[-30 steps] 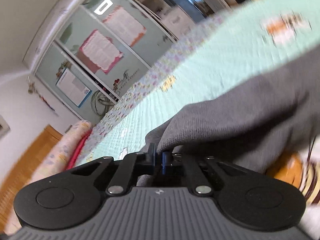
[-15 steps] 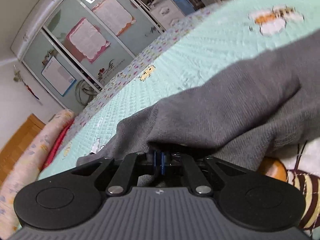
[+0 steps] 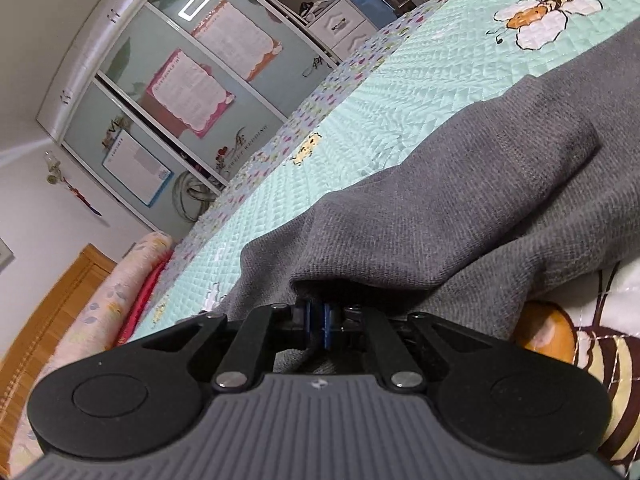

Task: Fold clothes
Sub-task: 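Grasp the sweater side edge with the right gripper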

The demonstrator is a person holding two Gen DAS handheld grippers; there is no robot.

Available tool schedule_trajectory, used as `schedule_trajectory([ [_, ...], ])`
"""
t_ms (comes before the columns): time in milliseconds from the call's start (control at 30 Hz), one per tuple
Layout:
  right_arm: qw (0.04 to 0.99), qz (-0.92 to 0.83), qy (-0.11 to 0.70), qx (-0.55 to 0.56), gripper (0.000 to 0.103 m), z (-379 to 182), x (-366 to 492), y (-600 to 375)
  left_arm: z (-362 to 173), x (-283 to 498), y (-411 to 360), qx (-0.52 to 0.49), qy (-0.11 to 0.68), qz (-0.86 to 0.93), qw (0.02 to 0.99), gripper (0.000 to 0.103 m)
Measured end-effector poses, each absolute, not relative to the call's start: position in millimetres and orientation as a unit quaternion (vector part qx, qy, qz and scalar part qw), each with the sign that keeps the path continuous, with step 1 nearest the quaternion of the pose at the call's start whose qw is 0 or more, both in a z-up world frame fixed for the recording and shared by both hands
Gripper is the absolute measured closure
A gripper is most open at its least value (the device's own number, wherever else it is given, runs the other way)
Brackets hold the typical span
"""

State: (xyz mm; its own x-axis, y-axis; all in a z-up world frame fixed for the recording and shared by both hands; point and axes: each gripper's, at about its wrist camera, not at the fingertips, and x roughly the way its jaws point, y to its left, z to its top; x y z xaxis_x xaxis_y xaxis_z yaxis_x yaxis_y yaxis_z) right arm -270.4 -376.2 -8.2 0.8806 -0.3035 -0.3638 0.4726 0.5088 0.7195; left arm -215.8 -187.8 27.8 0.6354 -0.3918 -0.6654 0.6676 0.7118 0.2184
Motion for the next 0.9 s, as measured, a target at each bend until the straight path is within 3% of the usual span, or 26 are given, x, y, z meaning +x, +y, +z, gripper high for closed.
schedule_trajectory([
  [200,0.863,-0.208,0.077,0.455,0.097,-11.2,-275.3,-380.2,9.7,-241.9,-208.9,0.378,0.236,-0.278,0.851,0.059],
  [367,0.861,-0.198,0.062,0.465,0.097,-12.8,-279.2,-383.1,18.2,-225.5,-198.1,0.331,0.268,-0.282,0.86,0.092],
  [567,0.859,-0.191,0.039,0.473,0.1,-12.2,-284.3,-386.4,53.5,-217.1,-174.7,0.233,0.279,-0.313,0.878,0.095],
  [700,0.851,-0.197,0.053,0.484,0.1,-13.2,-281.5,-390.6,22.4,-205.6,-184.5,0.24,0.314,-0.323,0.86,0.093],
  [900,0.839,-0.178,0.118,0.5,0.095,-2.3,-293.0,-390.8,16.0,-211.8,-177.8,0.216,0.292,-0.333,0.87,0.093],
])
